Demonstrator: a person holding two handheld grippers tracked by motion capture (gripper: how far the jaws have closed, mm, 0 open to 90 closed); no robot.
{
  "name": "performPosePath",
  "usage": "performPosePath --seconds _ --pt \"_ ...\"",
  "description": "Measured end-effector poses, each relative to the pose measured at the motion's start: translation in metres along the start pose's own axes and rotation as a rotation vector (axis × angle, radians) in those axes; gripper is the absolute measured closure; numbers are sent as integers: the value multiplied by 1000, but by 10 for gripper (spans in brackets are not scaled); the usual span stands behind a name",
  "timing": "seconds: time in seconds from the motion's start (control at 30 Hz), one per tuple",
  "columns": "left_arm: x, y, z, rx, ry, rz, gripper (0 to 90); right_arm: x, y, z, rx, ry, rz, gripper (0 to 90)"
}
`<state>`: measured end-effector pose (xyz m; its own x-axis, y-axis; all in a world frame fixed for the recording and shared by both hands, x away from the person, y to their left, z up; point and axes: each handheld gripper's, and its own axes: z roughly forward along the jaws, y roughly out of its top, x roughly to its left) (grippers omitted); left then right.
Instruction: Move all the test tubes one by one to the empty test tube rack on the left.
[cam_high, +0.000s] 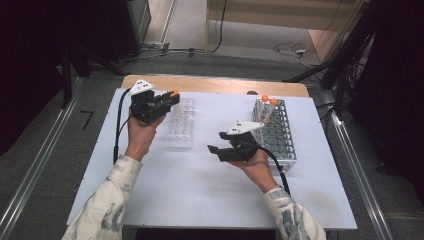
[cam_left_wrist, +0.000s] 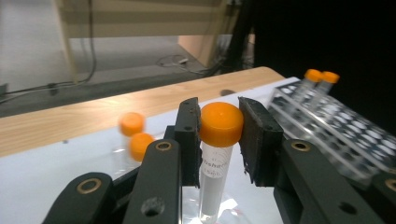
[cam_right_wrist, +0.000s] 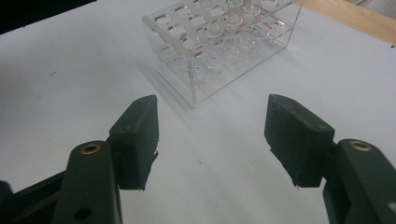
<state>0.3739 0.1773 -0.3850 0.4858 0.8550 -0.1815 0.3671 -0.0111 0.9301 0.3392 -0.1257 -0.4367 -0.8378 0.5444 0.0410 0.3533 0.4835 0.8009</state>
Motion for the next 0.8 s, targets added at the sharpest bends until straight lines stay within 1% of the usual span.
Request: performPosePath --seconds 0.1,0.17,0.23,0.27,0.33,0.4,0.47,0.57,0.6,0.7,0.8 --pt "5 4 1 -5 22 13 705 -1 0 0 -2 0 4 340" --pt "9 8 1 -18 39 16 705 -2 0 -1 -3 0 7 340" --pt "11 9 3 -19 54 20 705 -2 -1 -3 -4 0 9 341" --pt "12 9 5 -18 60 30 705 -2 -1 -3 -4 1 9 342" --pt "13 9 8 -9 79 36 705 -2 -1 -5 -10 2 8 342" --pt "16 6 12 -3 89 27 705 -2 -1 -5 -10 7 11 342" --pt "17 5 15 8 90 23 704 -3 -1 -5 -10 10 7 342" --pt "14 0 20 21 93 32 704 -4 -1 -6 -13 10 13 342" --pt "13 -2 21 28 98 41 704 -4 -1 -6 -16 11 11 342" --pt "14 -11 25 49 105 36 703 -3 -1 -6 -13 11 8 342" --pt "14 -20 27 66 113 44 703 -1 -1 -6 -11 12 3 342"
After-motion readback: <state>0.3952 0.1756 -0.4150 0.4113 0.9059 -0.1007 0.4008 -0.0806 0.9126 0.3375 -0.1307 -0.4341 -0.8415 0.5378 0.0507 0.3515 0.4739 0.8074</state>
